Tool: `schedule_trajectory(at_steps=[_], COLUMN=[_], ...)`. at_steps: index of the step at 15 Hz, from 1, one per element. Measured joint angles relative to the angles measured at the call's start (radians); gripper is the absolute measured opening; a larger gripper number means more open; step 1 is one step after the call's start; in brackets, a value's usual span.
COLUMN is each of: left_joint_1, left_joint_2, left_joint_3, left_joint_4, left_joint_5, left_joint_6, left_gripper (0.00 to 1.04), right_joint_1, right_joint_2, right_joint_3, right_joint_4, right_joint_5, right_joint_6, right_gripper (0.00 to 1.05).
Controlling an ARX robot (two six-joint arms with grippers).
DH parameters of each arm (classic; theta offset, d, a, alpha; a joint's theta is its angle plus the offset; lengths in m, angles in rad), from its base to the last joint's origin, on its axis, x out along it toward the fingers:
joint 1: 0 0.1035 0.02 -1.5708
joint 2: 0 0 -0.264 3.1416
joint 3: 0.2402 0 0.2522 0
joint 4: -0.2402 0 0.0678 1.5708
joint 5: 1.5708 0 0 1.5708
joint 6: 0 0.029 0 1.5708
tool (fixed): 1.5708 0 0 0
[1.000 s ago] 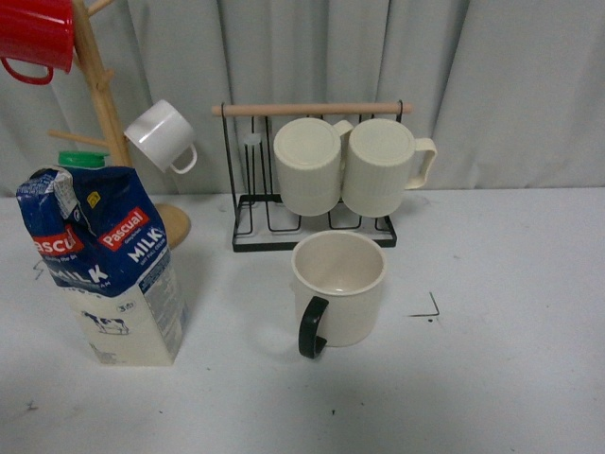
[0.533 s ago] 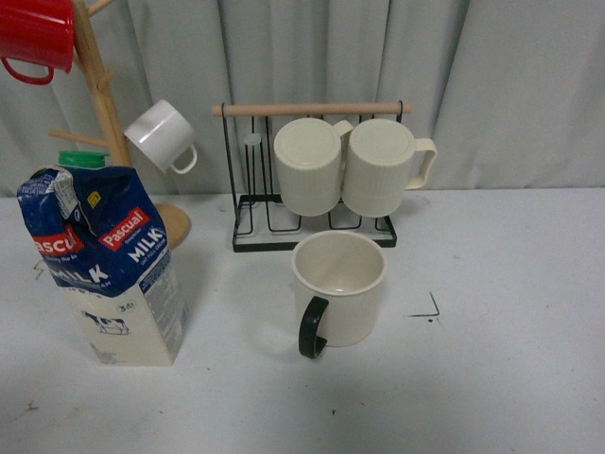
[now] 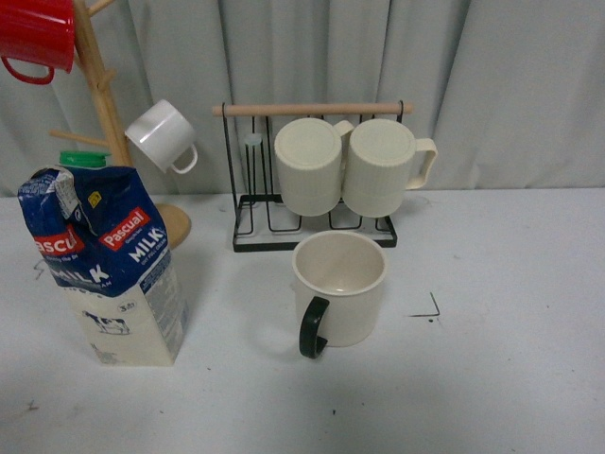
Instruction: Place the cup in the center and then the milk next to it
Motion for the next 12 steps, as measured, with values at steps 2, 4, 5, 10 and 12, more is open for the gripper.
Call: schedule_trajectory(at_steps=[2,4,5,10,12], left_joint_1=[0.0,0.0,0.0,0.0,0.015], left_joint_2=[0.0,0.0,0.0,0.0,0.047], left_joint_3=[0.0,0.0,0.0,0.0,0.052], left_joint_4=[0.0,0.0,-0.001,0.0,-0.161], left_joint_5=[0.0,0.0,0.0,0.0,0.04], left_joint_6=[0.0,0.0,0.0,0.0,-0.018], left_gripper=[0.98,0.98,0.98,0.98,0.98], right_joint_1=[0.0,0.0,0.0,0.0,0.0], right_joint_2=[-0.034,-0.122,-0.216,-0.212,-0.213], right_joint_3=[0.0,0.0,0.0,0.0,0.0], right_joint_4=[-0.033,-0.171,-0.208,-0.221,-0.222], right_joint_5=[0.0,0.0,-0.001,-0.001,0.0], right_joint_6=[0.0,0.0,0.0,-0.003,-0.003], right_gripper=[0.02,0.02,0.02,0.19,0.42])
